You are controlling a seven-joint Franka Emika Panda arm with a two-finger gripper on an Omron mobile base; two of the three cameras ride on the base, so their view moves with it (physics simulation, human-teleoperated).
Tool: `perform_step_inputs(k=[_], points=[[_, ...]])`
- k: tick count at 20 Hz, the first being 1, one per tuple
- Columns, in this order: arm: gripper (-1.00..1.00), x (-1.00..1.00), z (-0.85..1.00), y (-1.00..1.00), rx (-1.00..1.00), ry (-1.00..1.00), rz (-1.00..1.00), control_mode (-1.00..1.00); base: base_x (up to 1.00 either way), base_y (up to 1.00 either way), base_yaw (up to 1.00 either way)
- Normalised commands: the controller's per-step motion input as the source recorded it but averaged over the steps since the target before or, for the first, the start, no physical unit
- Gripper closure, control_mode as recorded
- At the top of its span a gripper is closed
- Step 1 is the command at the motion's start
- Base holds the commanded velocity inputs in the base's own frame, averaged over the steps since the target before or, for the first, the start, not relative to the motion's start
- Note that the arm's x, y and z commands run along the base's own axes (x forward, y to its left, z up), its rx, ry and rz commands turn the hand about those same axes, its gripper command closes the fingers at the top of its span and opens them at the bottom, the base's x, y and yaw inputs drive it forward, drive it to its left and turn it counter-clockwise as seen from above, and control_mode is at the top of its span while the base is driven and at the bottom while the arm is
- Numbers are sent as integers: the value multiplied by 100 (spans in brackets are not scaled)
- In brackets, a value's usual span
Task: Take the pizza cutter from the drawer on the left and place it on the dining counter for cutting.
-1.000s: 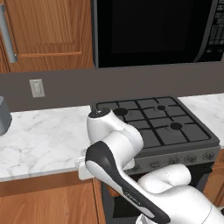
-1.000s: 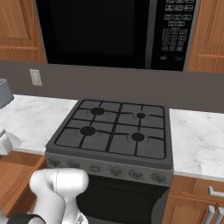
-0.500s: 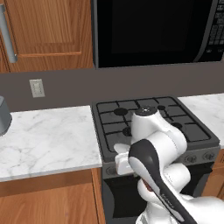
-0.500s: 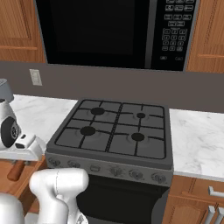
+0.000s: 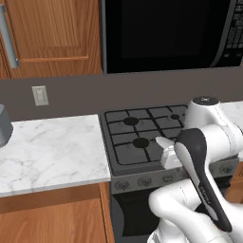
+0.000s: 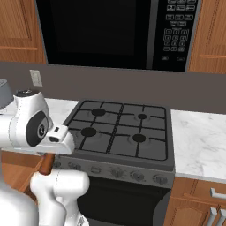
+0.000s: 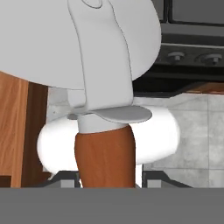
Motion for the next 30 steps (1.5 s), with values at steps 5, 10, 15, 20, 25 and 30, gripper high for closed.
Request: perform_step_inputs(k=[5,10,15,20,25,30], points=[[100,32,44,-55,0,0,0,-100,0,0,0],[100,7,14,-33,0,0,0,-100,0,0,0],[100,7,1,-2,0,0,0,-100,0,0,0],[100,34,3,0,0,0,-1,-100,0,0,0],[100,25,8,0,0,0,-1,-100,0,0,0],[100,7,2,0,0,0,0,-100,0,0,0]])
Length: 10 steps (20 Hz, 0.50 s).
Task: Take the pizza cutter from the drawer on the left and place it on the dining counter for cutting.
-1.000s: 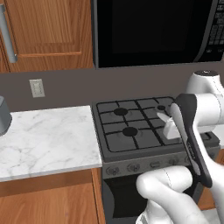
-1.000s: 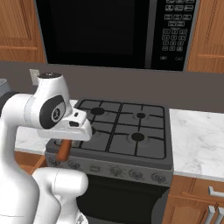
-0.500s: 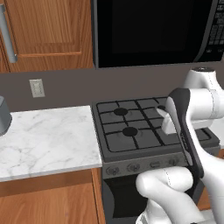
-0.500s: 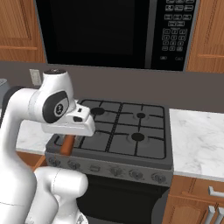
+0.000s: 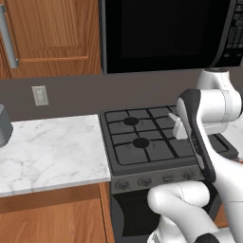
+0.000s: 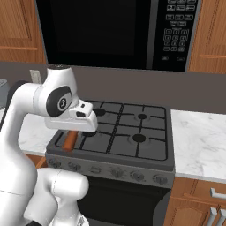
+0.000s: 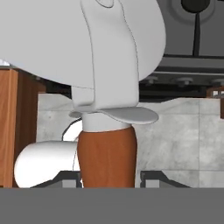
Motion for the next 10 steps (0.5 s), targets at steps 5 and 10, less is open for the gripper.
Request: perform_step_inputs(k=[5,10], points=[[100,0,0,0,0,0,0,100,0,0,0],[100,0,0,0,0,0,0,100,-70,-66,7]])
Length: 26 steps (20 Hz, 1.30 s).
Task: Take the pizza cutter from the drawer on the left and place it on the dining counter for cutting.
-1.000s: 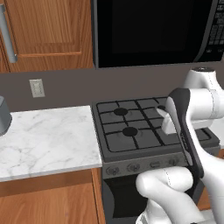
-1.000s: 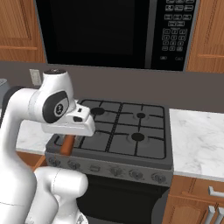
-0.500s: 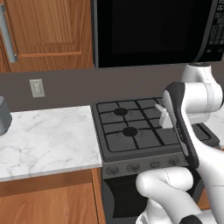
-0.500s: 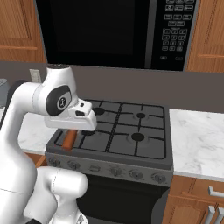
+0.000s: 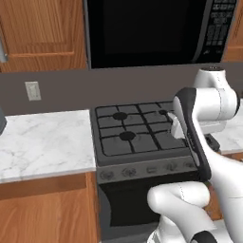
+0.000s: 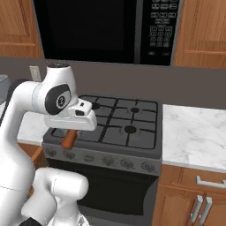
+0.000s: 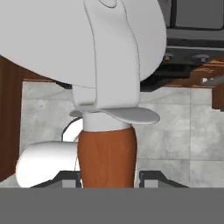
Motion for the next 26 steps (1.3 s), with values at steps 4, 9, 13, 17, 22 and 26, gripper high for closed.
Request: perform_step_inputs(k=[4,9,13,17,22,26], points=[[100,0,0,0,0,0,0,100,-98,-99,30],[100,0,0,0,0,0,0,100,-58,-37,84],[100,0,0,0,0,0,0,100,-13,0,100],[100,0,0,0,0,0,0,100,-14,0,100],[100,0,0,0,0,0,0,100,-14,0,100],[100,0,0,0,0,0,0,100,-11,0,100]])
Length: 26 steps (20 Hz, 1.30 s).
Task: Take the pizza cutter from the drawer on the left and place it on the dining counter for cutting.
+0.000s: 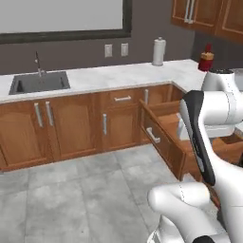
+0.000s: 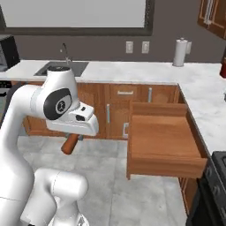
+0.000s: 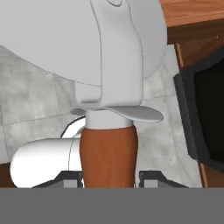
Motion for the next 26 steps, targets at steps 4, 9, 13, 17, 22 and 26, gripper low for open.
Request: perform_step_inputs(k=[4,9,13,17,22,26], points=[[100,0,0,0,0,0,0,100,-11,0,100],[100,0,0,0,0,0,0,100,-11,0,100],[100,0,0,0,0,0,0,100,-11,0,100],[100,0,0,0,0,0,0,100,-2,0,100],[100,0,0,0,0,0,0,100,0,0,100],[100,0,0,0,0,0,0,100,0,0,100]])
